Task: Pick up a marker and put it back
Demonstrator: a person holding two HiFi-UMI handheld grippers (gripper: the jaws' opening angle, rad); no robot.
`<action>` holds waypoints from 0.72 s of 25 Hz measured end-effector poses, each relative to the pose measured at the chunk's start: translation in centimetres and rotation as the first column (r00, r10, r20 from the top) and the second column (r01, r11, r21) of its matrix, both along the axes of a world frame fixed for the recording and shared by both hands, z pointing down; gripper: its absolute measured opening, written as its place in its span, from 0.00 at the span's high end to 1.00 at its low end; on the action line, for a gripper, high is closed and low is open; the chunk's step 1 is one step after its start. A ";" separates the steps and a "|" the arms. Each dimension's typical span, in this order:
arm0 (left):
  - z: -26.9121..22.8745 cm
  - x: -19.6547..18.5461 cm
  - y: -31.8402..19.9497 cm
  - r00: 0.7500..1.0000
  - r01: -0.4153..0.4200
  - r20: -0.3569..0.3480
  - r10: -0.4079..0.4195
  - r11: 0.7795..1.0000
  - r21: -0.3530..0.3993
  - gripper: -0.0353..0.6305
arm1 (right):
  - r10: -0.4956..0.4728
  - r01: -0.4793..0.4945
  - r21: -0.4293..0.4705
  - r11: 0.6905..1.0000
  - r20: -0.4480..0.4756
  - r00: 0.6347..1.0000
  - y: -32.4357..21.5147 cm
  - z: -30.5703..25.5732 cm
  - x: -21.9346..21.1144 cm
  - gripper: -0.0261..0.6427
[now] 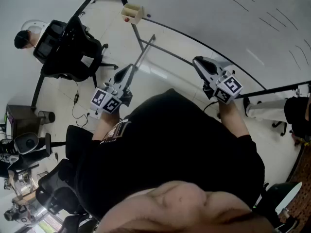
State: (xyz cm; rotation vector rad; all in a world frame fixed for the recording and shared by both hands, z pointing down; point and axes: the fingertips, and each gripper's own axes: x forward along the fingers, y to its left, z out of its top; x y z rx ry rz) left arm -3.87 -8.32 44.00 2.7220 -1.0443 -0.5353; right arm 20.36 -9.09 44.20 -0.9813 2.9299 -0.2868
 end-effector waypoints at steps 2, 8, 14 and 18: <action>-0.3 0.3 -0.5 1.000 0.010 0.021 -0.010 1.000 0.006 0.96 | -0.008 0.008 -0.008 1.000 -0.032 0.999 -0.4 0.0 0.4 0.90; -0.7 0.7 -2.9 0.996 0.067 0.064 -0.068 0.997 0.027 0.96 | -0.077 0.074 -0.021 0.997 -0.174 0.982 -4.7 -0.5 -0.7 0.84; 1.1 -3.0 -5.0 0.994 0.089 0.064 -0.090 0.996 0.019 0.96 | -0.172 0.173 -0.027 0.985 -0.314 0.934 -11.4 0.5 -9.3 0.77; 3.8 -9.0 -7.6 0.994 0.087 0.067 -0.089 0.996 0.030 0.96 | -0.192 0.198 -0.032 0.980 -0.434 0.880 -17.4 3.8 -18.2 0.70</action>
